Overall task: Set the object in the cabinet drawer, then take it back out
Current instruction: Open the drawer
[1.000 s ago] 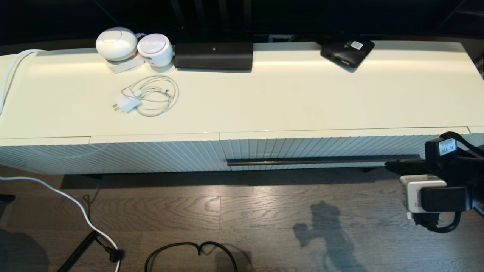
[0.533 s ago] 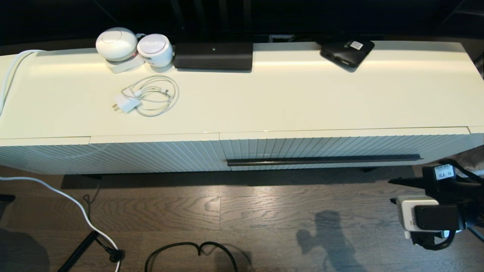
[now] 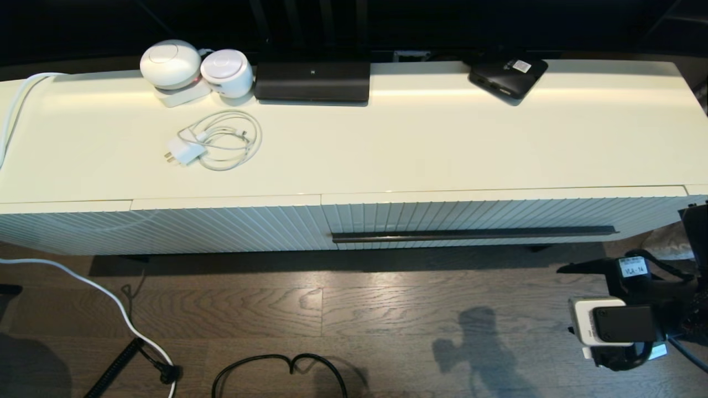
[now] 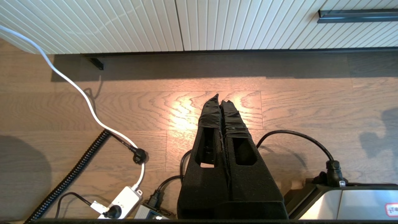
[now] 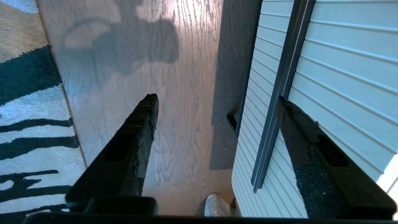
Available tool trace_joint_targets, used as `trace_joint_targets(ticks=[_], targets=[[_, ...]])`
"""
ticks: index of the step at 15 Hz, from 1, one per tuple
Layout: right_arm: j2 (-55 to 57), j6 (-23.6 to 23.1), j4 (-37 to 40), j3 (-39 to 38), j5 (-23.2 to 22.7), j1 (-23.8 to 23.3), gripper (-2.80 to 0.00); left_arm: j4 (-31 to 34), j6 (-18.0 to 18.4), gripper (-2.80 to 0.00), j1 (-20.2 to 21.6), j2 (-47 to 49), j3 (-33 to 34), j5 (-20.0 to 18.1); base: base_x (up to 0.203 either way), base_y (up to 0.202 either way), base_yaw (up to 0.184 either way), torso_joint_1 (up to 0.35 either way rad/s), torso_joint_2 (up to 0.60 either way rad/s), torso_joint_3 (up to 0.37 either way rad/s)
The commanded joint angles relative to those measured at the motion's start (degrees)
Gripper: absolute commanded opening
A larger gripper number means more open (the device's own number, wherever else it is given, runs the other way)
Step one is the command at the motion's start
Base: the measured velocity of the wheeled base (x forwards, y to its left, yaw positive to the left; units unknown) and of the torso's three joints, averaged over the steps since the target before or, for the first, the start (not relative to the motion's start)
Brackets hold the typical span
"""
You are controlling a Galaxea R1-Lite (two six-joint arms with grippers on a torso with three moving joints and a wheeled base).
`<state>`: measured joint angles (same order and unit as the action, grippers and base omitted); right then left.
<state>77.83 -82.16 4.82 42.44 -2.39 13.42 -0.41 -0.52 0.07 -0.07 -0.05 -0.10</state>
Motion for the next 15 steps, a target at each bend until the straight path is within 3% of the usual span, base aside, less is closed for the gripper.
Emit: trace_joint_targets(ticks=[1, 8, 11, 12, 15], targets=[[3.3, -0.4, -0.2, 1.7, -0.1, 0.0, 0.0, 0.0, 0.0, -2.8, 0.0, -0.1, 0.0, 0.0, 0.0, 0.0, 0.0, 0.0, 0.0, 0.0], [11.0, 1.2, -12.0, 2.3, -0.5, -0.1, 0.0, 0.0, 0.0, -2.8, 0.0, -0.1, 0.0, 0.0, 0.0, 0.0, 0.0, 0.0, 0.0, 0.0], [15.3, 3.5, -25.1, -1.8, -1.5, 0.1, 0.0, 0.0, 0.0, -2.8, 0.0, -0.1, 0.0, 0.0, 0.0, 0.0, 0.0, 0.0, 0.0, 0.0], [16.0, 5.4, -25.8, -2.0, -1.6, 0.3, 0.0, 0.0, 0.0, -2.8, 0.0, -0.1, 0.0, 0.0, 0.0, 0.0, 0.0, 0.0, 0.0, 0.0], [18.1, 5.5, -28.9, -3.8, -1.7, 0.1, 0.0, 0.0, 0.1, -2.8, 0.0, -0.1, 0.0, 0.0, 0.0, 0.0, 0.0, 0.0, 0.0, 0.0]])
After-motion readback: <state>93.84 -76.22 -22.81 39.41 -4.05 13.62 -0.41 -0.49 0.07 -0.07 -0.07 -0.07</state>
